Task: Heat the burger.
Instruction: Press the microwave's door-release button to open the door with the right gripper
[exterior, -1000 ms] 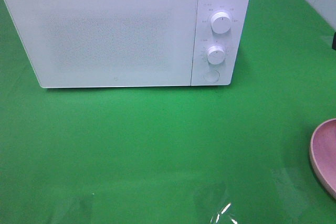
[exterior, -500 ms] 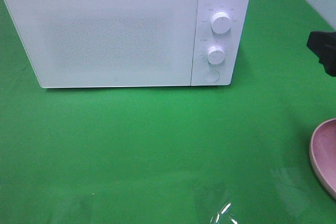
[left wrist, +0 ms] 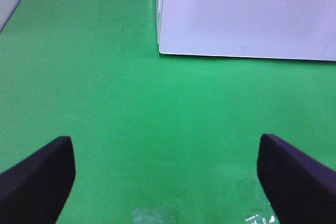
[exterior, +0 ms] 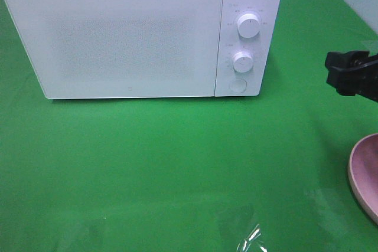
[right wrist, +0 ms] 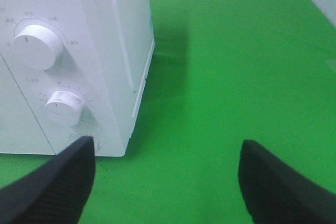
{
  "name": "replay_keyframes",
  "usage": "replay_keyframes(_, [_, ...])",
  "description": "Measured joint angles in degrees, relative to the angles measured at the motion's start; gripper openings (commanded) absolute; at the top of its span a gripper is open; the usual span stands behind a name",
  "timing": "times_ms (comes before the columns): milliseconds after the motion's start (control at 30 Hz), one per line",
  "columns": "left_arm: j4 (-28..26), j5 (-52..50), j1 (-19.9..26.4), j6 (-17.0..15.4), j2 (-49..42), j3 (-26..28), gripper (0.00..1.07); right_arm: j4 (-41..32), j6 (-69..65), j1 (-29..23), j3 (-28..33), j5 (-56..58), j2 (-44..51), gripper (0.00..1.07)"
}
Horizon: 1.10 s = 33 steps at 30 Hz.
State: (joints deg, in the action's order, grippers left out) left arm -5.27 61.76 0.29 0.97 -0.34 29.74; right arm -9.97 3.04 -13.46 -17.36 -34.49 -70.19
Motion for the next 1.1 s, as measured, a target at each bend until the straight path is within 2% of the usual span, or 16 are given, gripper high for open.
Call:
replay_keyframes(33, [0.0,0.0,0.0,0.0,0.0,0.0,0.86,-3.84,3.61,-2.52,0.0,-2.52,-1.66,0.74])
replay_keyframes(67, [0.0,0.0,0.0,0.0,0.0,0.0,0.86,-3.84,3.61,-2.52,0.0,-2.52,-1.66,0.74])
replay_keyframes(133, [0.0,0.0,0.0,0.0,0.0,0.0,0.86,-11.86,10.83,-9.4,0.0,-9.11,-6.13,0.74])
replay_keyframes(233, [0.0,0.0,0.0,0.0,0.0,0.0,0.86,-13.64,12.03,-11.17,0.0,-10.54,-7.1,0.74])
replay_keyframes(267, [0.0,0.0,0.0,0.0,0.0,0.0,0.86,-17.82,14.04,-14.67,-0.06,-14.27,-9.34,0.74])
replay_keyframes(300, [0.0,0.0,0.0,0.0,0.0,0.0,0.86,-17.82,14.04,-14.67,-0.06,-14.27,-9.34,0.74])
replay_keyframes(367, [0.0,0.0,0.0,0.0,0.0,0.0,0.86,-24.29,16.44,-20.68,-0.06,-21.49,-13.12,0.74])
replay_keyframes(467, [0.0,0.0,0.0,0.0,0.0,0.0,0.86,-25.9,16.56,-22.23,-0.06,-23.15,-13.98,0.74])
replay_keyframes(500, [0.0,0.0,0.0,0.0,0.0,0.0,0.86,-28.93,16.73,-25.04,-0.06,-25.73,-15.36,0.74])
replay_keyframes(533, [0.0,0.0,0.0,0.0,0.0,0.0,0.86,-28.93,16.73,-25.04,-0.06,-25.73,-15.36,0.74])
replay_keyframes(567, [0.0,0.0,0.0,0.0,0.0,0.0,0.86,-32.72,16.9,-27.39,-0.11,-27.79,-16.67,0.74])
replay_keyframes(600, [0.0,0.0,0.0,0.0,0.0,0.0,0.86,-32.72,16.9,-27.39,-0.11,-27.79,-16.67,0.74])
replay_keyframes(667, [0.0,0.0,0.0,0.0,0.0,0.0,0.86,-38.9,17.02,-32.03,-0.11,-31.05,-19.02,0.74])
replay_keyframes(767, [0.0,0.0,0.0,0.0,0.0,0.0,0.86,-39.65,17.02,-33.06,-0.11,-31.46,-19.48,0.74])
replay_keyframes(833, [0.0,-0.06,0.0,0.0,0.0,0.0,0.86,-41.25,16.84,-36.21,-0.11,-31.97,-21.2,0.74])
replay_keyframes(1100, [0.0,-0.06,0.0,0.0,0.0,0.0,0.86,-41.83,12.43,-37.47,-1.03,-31.91,-23.72,0.73])
